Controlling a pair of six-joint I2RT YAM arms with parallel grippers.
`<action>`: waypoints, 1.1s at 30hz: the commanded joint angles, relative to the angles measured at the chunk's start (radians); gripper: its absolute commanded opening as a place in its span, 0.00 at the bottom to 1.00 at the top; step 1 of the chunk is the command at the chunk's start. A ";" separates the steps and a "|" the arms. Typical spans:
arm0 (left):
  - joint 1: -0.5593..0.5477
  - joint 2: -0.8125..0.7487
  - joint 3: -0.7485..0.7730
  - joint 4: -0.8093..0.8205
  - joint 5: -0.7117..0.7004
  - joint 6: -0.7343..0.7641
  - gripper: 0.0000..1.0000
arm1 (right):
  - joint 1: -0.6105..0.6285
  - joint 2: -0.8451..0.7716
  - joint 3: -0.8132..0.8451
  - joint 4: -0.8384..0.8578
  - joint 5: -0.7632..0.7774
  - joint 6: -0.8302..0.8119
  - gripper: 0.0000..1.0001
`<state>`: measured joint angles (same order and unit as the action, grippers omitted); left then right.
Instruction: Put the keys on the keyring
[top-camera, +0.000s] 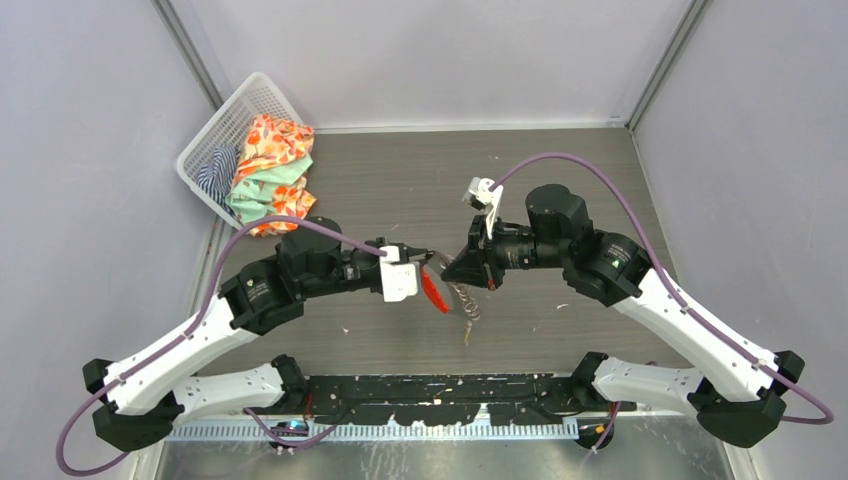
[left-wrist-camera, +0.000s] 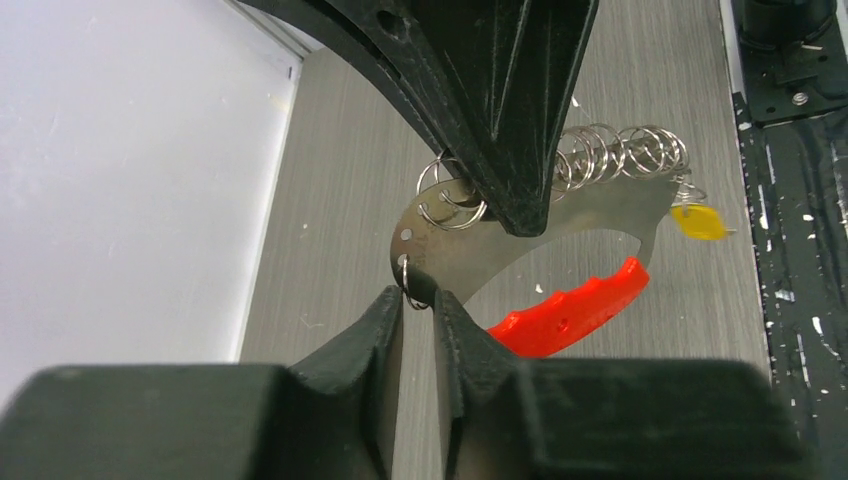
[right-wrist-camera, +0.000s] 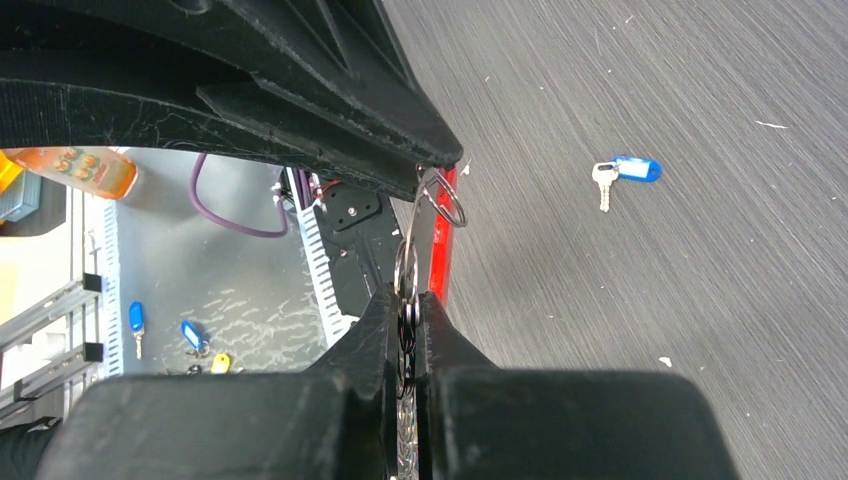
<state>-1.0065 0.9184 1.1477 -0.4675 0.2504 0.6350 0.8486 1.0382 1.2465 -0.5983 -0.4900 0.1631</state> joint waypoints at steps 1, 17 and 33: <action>0.007 0.001 0.032 0.045 -0.004 -0.010 0.15 | 0.008 -0.015 0.008 0.065 -0.012 0.009 0.01; 0.015 -0.042 0.009 0.103 -0.038 0.092 0.01 | 0.007 -0.031 -0.017 0.061 0.004 0.017 0.01; 0.014 -0.173 -0.155 0.196 0.222 0.475 0.01 | 0.007 -0.058 -0.068 0.184 -0.090 0.100 0.09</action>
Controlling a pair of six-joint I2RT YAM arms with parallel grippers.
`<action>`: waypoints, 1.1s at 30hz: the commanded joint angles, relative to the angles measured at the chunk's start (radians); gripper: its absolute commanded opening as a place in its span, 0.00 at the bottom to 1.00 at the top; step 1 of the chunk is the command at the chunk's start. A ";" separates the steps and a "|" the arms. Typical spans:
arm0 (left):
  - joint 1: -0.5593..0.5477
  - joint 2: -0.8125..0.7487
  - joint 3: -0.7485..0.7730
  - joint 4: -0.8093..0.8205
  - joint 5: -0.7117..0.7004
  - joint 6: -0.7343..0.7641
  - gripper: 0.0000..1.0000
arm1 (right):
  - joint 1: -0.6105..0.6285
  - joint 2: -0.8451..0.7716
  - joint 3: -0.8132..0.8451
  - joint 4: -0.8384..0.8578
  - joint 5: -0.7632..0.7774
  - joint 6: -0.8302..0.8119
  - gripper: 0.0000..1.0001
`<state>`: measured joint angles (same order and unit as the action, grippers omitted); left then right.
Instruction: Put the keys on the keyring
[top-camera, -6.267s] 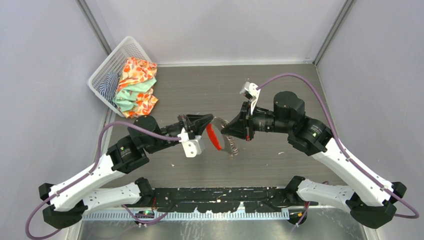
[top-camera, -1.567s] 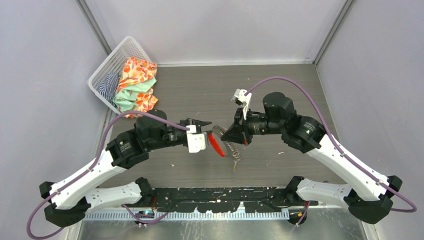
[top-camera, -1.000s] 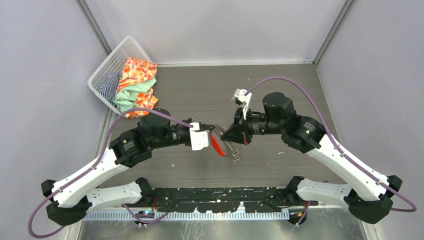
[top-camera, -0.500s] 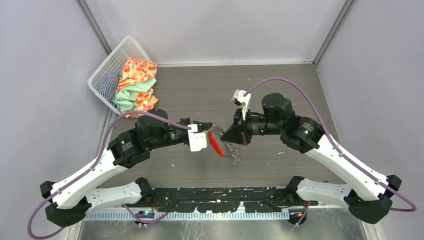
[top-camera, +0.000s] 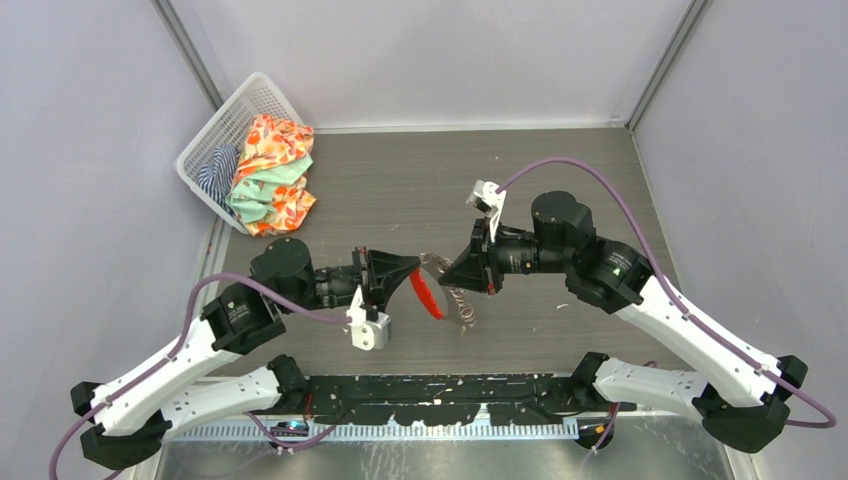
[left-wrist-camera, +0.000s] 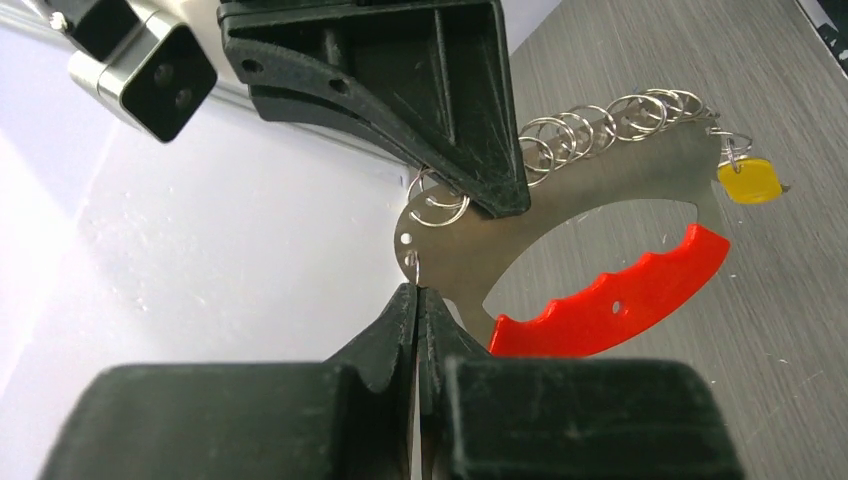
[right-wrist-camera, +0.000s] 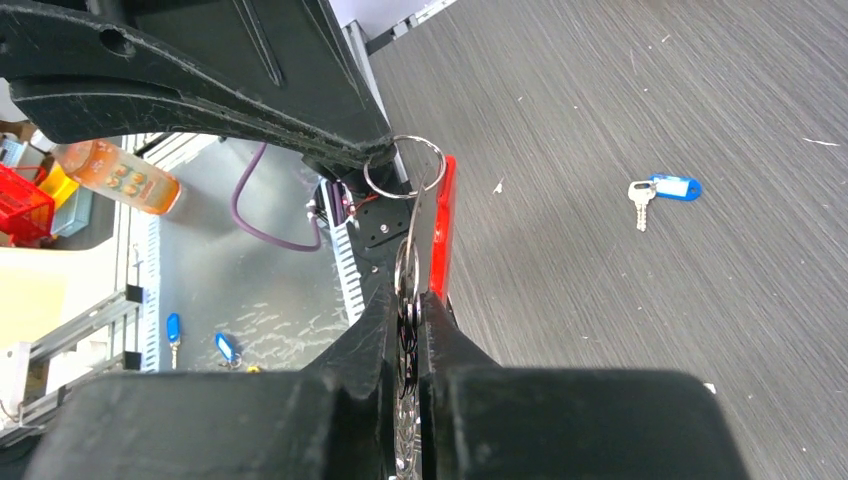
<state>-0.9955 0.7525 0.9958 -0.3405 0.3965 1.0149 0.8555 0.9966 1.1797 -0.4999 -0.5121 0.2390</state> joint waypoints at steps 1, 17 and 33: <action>0.003 -0.008 -0.004 0.072 0.076 0.100 0.00 | 0.002 -0.017 -0.003 0.085 -0.077 0.025 0.12; 0.003 -0.038 -0.051 0.111 0.130 0.154 0.00 | 0.000 -0.062 0.031 0.035 0.045 -0.091 0.60; 0.356 -0.003 -0.013 -0.029 -0.100 -0.390 0.52 | 0.249 0.167 -0.416 0.467 0.319 -0.183 0.73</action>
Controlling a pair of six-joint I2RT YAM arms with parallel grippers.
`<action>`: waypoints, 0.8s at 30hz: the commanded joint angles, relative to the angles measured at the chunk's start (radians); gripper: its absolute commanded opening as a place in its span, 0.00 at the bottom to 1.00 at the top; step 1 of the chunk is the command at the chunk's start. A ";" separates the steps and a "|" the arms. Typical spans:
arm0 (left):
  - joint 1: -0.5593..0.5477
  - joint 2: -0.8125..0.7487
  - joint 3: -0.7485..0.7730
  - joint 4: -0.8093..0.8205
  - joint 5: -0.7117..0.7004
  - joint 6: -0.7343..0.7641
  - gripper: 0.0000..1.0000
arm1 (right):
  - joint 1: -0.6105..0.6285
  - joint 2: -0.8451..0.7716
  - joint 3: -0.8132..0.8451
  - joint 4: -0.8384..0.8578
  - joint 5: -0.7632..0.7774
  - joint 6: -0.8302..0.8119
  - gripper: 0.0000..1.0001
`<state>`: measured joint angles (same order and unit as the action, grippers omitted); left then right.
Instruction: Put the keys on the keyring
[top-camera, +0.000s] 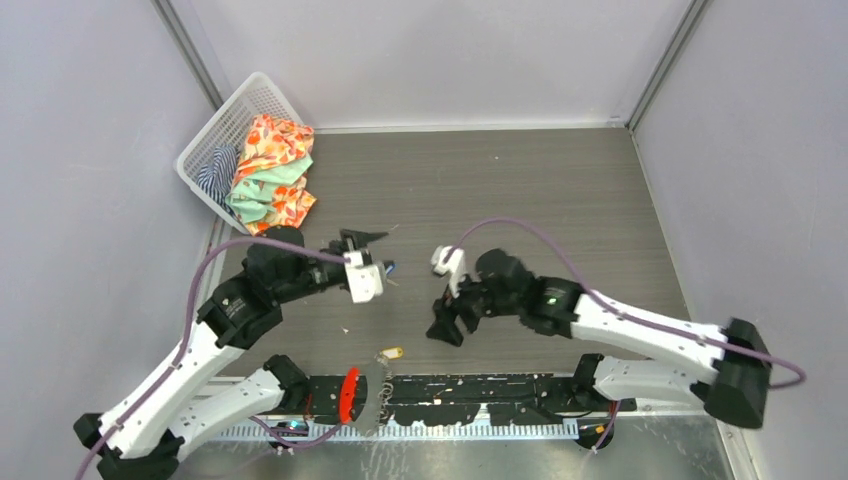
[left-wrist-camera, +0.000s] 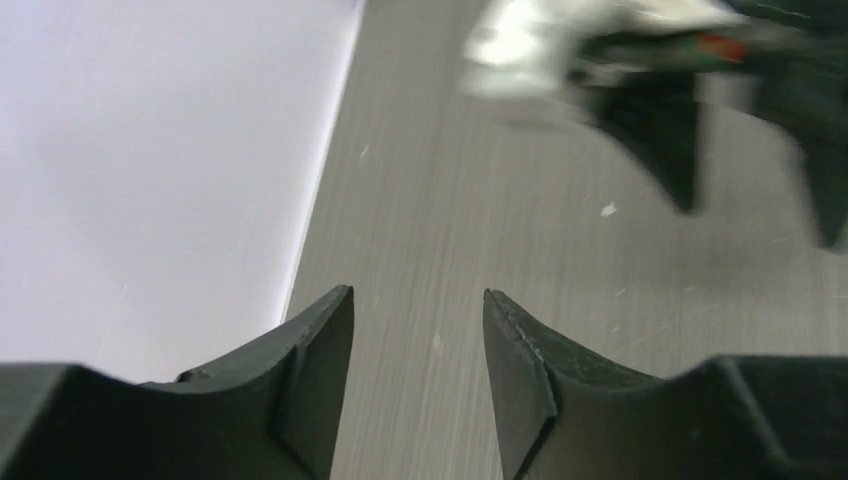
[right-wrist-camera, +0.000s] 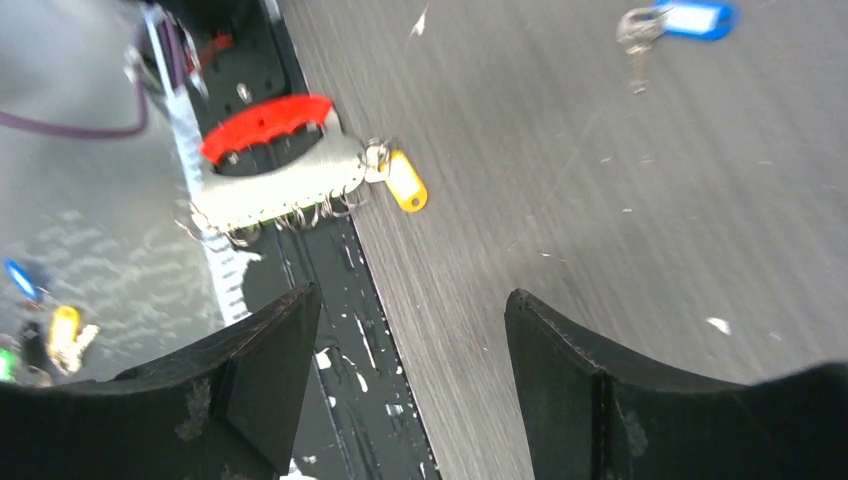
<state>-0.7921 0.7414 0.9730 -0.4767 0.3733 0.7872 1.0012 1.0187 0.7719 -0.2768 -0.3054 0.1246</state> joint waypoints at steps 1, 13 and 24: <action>0.222 0.017 0.012 0.117 -0.069 -0.210 0.55 | 0.129 0.208 0.008 0.269 0.119 -0.078 0.73; 0.676 0.143 0.071 0.047 0.220 -0.476 0.82 | 0.293 0.696 0.201 0.427 0.101 -0.141 0.69; 0.675 0.091 0.071 0.066 0.238 -0.493 0.86 | 0.313 0.792 0.178 0.400 0.412 -0.175 0.31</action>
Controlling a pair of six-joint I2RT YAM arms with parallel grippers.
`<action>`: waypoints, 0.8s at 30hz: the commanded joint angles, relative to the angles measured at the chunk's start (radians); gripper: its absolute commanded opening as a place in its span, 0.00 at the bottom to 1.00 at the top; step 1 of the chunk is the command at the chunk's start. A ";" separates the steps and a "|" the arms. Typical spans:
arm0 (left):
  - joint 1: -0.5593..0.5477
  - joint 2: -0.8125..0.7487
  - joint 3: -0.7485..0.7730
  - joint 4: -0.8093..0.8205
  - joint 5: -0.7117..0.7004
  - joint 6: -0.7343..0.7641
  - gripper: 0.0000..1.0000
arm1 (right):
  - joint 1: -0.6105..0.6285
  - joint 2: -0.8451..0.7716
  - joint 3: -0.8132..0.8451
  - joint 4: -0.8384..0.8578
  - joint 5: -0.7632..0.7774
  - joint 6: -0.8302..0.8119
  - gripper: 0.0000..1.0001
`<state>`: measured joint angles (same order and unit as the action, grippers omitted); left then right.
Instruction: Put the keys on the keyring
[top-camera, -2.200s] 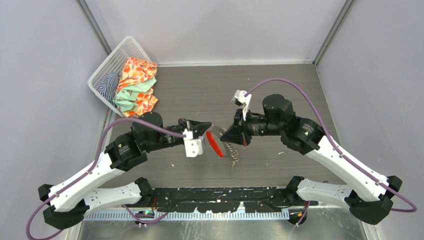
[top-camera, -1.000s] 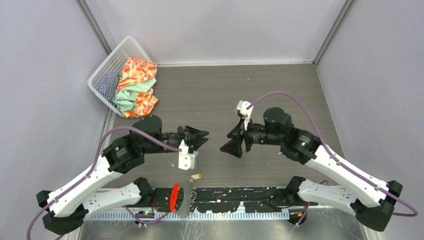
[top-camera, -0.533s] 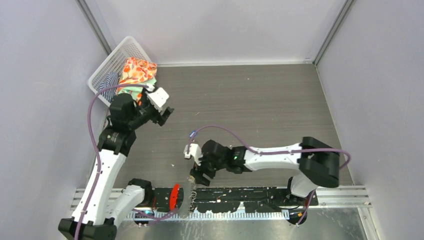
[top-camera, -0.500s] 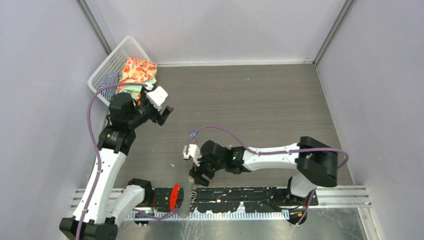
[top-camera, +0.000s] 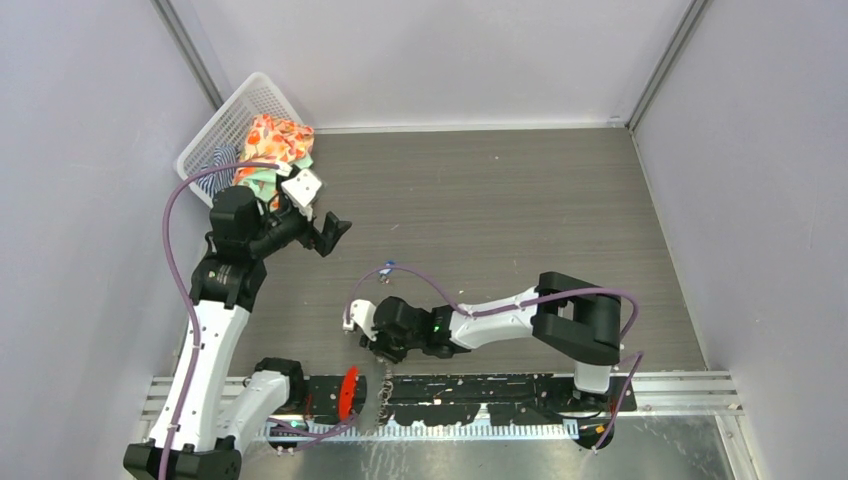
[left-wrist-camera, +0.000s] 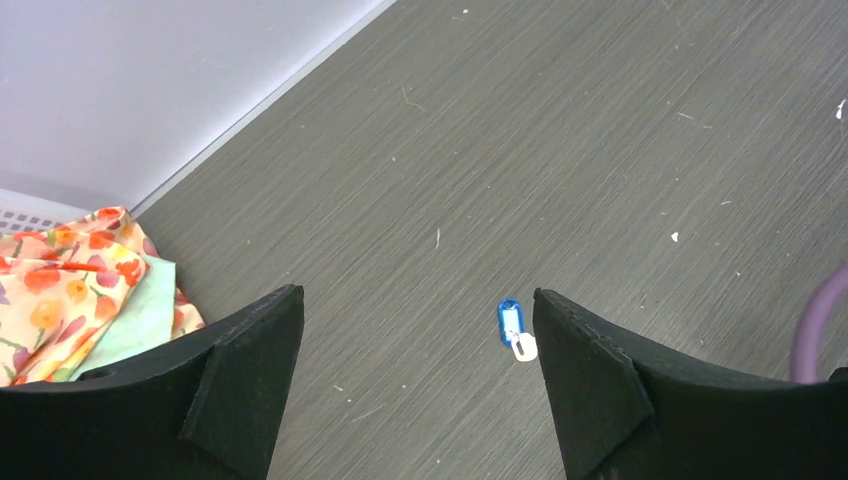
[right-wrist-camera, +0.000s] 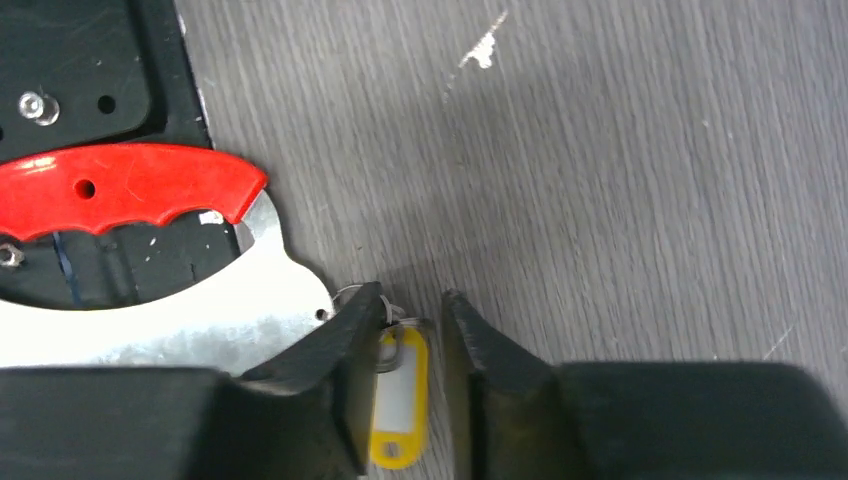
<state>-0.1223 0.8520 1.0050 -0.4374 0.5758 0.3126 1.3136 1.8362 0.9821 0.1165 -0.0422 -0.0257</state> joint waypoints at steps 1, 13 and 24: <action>0.006 -0.022 0.035 0.032 0.041 -0.016 0.86 | -0.003 -0.039 -0.054 0.000 0.154 -0.023 0.22; 0.005 -0.061 0.011 0.061 0.139 0.003 0.89 | -0.187 -0.256 -0.281 -0.048 0.274 0.112 0.01; 0.004 -0.058 -0.003 0.035 0.233 0.020 0.93 | -0.280 -0.426 -0.277 -0.155 0.368 0.103 0.52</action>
<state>-0.1223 0.8036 1.0065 -0.4168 0.7414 0.3225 1.0264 1.4639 0.6754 -0.0174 0.2832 0.0700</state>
